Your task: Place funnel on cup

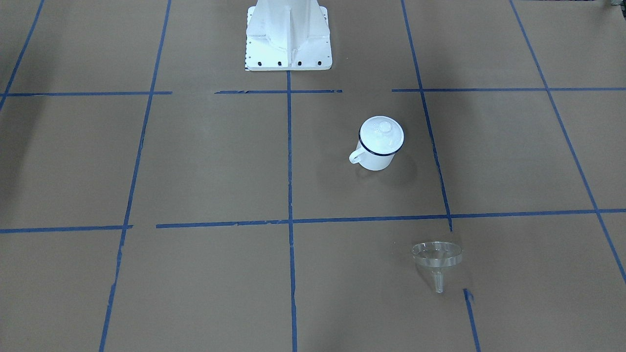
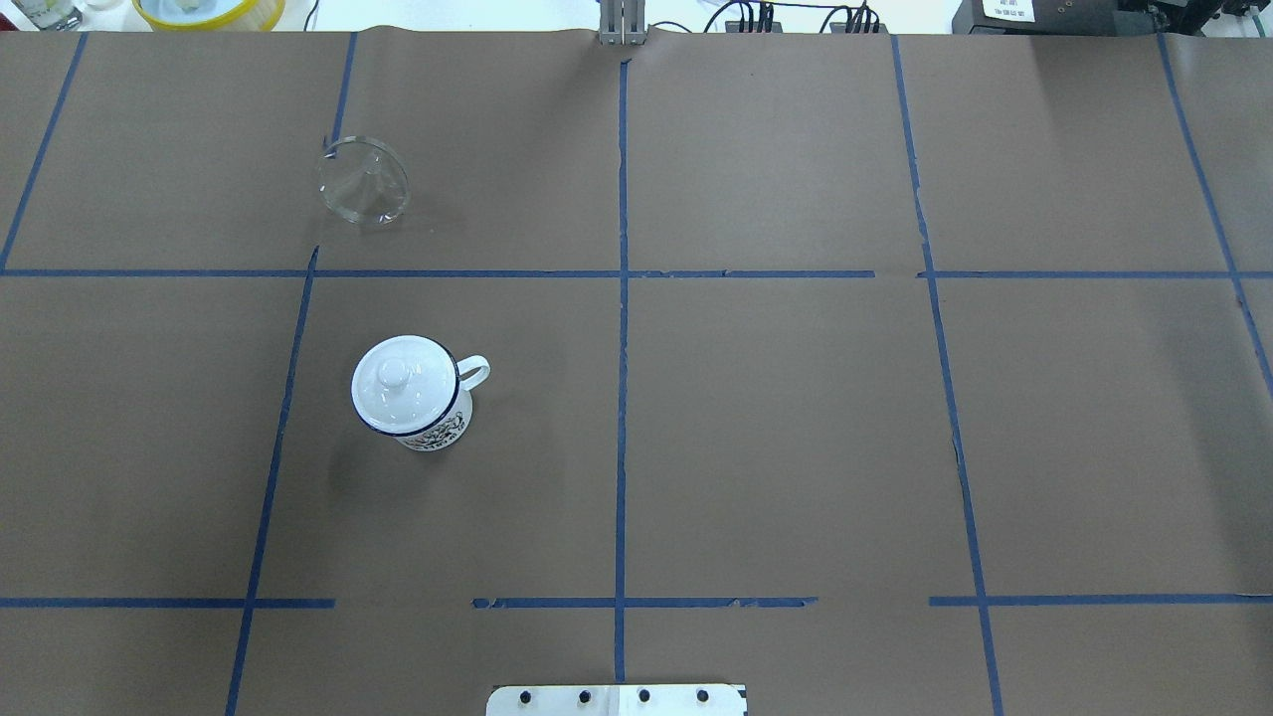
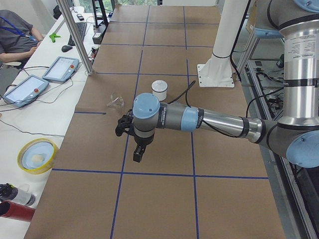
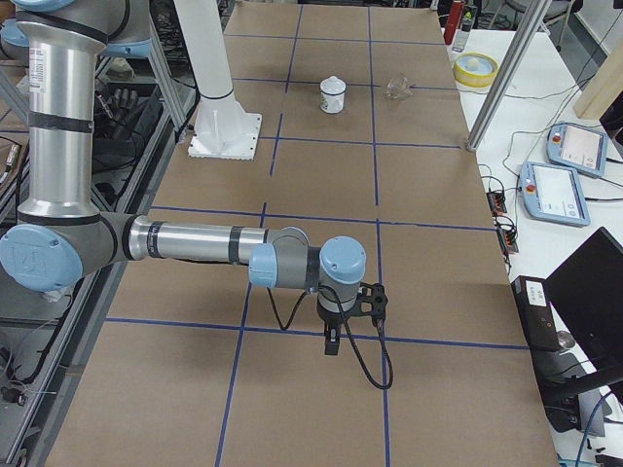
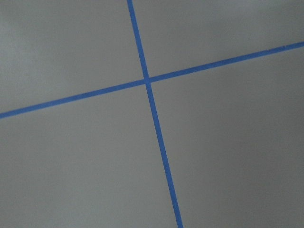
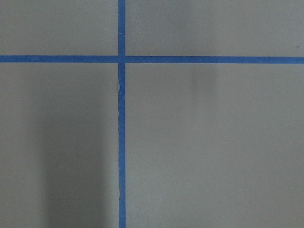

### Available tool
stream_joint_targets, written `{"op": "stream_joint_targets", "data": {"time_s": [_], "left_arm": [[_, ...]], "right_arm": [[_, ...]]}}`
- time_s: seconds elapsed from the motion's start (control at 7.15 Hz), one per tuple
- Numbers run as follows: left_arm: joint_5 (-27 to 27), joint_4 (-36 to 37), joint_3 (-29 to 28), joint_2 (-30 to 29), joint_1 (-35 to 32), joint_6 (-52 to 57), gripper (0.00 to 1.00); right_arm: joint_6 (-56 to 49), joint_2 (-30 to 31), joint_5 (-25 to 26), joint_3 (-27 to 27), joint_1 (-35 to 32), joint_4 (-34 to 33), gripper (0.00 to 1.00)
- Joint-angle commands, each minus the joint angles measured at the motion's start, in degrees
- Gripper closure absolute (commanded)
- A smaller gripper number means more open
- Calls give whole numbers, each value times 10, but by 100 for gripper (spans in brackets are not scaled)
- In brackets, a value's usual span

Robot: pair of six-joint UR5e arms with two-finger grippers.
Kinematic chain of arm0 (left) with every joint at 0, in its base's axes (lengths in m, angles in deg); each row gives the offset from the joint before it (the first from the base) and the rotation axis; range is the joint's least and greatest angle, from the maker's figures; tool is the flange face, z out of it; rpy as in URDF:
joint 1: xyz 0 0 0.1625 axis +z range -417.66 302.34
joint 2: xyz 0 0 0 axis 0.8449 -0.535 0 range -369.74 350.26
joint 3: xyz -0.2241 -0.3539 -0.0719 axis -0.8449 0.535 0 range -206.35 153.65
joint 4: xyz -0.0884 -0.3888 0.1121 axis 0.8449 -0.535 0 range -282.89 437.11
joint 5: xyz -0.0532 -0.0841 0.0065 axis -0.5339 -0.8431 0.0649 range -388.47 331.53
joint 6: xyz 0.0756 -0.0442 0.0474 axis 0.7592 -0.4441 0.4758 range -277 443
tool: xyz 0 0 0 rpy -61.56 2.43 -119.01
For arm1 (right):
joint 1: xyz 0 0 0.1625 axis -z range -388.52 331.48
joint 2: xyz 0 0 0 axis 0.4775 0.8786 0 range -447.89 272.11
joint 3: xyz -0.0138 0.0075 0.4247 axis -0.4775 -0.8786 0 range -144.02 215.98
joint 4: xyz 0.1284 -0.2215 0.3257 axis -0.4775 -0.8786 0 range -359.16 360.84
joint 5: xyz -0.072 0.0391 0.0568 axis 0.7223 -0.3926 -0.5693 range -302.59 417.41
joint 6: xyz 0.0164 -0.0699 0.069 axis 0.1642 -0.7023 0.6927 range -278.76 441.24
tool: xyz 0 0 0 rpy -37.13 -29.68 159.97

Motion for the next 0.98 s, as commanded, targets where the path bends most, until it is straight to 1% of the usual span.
{"op": "stream_joint_targets", "data": {"time_s": [0.0,0.14,0.28,0.42,0.56,0.7,0.84], "left_arm": [[-6,-62,-26,-67,-1,-69,0],[-6,-104,-12,-69,-1,-223,0],[-9,-150,2,-74,3,-310,0],[-61,-173,28,-71,35,-317,0],[-91,-173,43,-71,66,-338,0],[-86,-173,82,-69,120,-428,0],[-30,-173,121,-74,180,-526,0]], "right_arm": [[0,0,0,-1,0,0,0],[0,0,0,0,0,0,0],[0,0,0,0,0,0,0],[0,0,0,0,0,0,0],[0,0,0,0,0,0,0],[0,0,0,0,0,0,0],[0,0,0,0,0,0,0]]}}
